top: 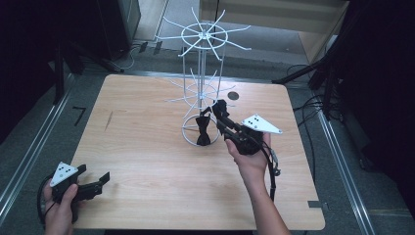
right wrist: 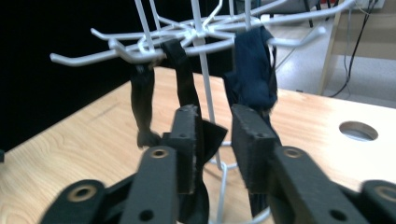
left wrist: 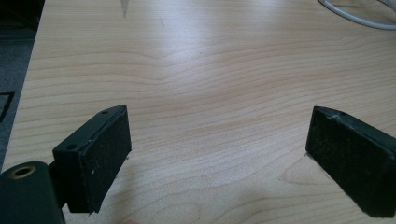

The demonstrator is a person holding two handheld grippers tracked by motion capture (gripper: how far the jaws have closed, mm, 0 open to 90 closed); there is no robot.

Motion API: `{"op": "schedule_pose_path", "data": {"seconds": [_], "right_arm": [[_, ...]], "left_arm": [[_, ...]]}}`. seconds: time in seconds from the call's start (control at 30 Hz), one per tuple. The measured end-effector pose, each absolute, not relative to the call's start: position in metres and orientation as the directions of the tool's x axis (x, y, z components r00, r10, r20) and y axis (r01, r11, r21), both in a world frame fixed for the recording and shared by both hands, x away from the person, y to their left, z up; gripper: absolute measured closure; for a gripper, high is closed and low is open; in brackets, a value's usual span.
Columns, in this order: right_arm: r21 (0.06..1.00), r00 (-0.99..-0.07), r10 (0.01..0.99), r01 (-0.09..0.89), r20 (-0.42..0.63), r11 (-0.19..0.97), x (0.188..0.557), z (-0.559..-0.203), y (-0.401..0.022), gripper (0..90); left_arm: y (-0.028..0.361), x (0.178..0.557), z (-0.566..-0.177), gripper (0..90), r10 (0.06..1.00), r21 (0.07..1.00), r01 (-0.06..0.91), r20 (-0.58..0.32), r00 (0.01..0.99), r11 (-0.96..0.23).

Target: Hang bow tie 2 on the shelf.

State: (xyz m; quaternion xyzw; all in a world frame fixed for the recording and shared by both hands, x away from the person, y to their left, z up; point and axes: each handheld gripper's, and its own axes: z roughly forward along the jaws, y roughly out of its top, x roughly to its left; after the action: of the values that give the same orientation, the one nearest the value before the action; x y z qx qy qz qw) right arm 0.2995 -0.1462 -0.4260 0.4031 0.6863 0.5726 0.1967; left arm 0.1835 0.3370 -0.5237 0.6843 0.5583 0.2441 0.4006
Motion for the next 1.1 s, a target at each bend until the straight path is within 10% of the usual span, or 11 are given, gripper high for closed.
{"op": "schedule_pose_path", "data": {"seconds": [0.53,1.1], "right_arm": [[0.936,-0.541,0.820,0.352,0.187,0.020,0.281,-0.452,-0.178,35.6],[0.914,-0.502,0.845,0.405,0.187,0.038,0.269,-0.482,-0.197,25.8]], "left_arm": [[0.337,0.184,-0.524,7.4,0.959,0.819,0.571,-0.113,0.258,-0.057],[0.337,0.184,-0.524,7.3,0.959,0.816,0.575,-0.114,0.258,-0.057]]}}
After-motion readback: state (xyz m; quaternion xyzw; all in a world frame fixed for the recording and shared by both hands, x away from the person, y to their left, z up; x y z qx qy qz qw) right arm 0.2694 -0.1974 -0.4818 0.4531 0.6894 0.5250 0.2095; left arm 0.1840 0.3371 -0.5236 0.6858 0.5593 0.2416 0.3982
